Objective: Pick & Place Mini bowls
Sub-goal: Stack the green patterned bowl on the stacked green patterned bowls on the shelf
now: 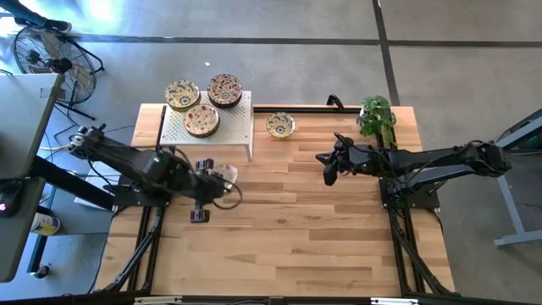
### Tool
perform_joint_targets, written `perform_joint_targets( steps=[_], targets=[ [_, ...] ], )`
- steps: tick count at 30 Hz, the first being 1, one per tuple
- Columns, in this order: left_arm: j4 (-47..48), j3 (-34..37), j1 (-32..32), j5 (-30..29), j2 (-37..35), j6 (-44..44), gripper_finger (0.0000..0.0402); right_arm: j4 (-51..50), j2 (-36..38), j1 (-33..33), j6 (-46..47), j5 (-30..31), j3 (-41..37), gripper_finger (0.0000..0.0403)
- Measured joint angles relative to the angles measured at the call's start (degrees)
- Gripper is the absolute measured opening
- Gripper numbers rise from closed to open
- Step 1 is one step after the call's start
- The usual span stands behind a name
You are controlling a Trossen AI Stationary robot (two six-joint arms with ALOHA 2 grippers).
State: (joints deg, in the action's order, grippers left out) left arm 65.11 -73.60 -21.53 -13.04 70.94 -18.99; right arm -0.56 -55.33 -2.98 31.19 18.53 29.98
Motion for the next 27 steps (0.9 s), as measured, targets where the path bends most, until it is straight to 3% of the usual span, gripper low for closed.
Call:
perform_joint_targets(
  steps=[7, 13, 20, 27],
  targets=[
    [2.6, -17.2, 4.0, -9.4, -0.2, 2.9, 0.0004, 0.0, 0.0, 0.0, -0.2, 0.0, 0.0, 0.0],
    [11.1, -26.5, 14.0, -14.4, -0.3, 5.2, 0.0004, 0.0, 0.0, 0.0, -0.8, 0.0, 0.0, 0.0],
    [21.0, -26.5, 29.4, -11.7, 0.1, 10.8, 0.0004, 0.0, 0.0, 0.0, -0.3, -0.3, 0.0, 0.0],
    [21.8, -23.6, 39.3, -4.0, 3.0, 18.4, 0.0003, 0.0, 0.0, 0.0, -0.2, -1.1, 0.0, 0.0]
  ],
)
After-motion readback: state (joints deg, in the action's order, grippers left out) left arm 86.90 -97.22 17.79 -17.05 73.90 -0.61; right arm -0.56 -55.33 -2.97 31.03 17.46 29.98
